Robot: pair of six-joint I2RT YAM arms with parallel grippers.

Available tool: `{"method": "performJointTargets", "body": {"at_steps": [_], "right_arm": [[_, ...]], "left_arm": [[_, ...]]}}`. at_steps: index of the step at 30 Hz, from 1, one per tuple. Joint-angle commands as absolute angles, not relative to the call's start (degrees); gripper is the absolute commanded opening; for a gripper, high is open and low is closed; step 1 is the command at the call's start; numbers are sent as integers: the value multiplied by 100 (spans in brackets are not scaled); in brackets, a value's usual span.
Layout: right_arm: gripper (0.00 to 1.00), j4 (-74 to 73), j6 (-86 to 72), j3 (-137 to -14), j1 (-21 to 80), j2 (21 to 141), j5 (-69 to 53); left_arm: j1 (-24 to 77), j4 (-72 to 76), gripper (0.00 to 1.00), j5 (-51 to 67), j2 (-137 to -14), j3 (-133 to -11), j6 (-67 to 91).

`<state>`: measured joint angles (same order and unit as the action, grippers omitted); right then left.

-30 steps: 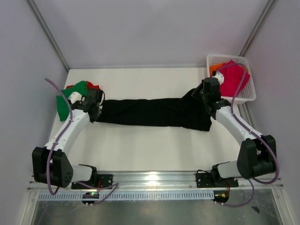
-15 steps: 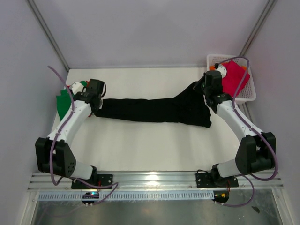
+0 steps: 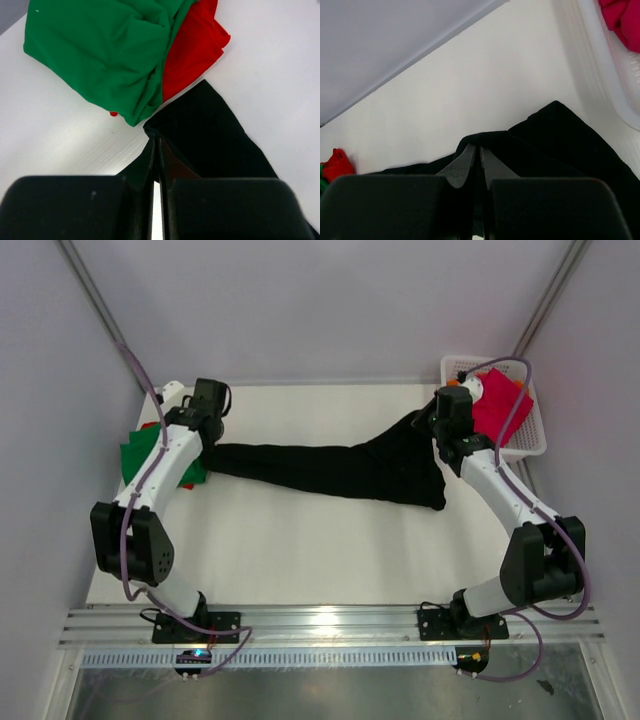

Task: Fold and stack the t-shirts
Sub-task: Fold the other side of the tshirt into a rectangle

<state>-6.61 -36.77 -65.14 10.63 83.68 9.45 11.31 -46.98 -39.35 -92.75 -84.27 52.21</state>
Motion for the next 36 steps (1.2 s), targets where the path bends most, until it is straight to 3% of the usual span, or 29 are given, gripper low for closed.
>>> {"method": "performJointTargets", "body": {"at_steps": [1, 11, 28, 36], "right_arm": [[6, -475, -3770, -6759, 1028, 8314, 1177], [5, -1283, -4078, -7022, 958, 8472, 2083], [5, -1520, -4228, -7066, 879, 8649, 2170], [5, -2222, -4359, -7453, 879, 8736, 2662]], "left_arm": [[1143, -4588, 3, -4113, -9395, -8605, 4905], [1134, -4737, 3, -4061, -9843, -8850, 4702], [1134, -4641, 3, -3691, -10072, -8816, 4298], [1099, -4764, 2, -4227, -10169, -8675, 4368]]}}
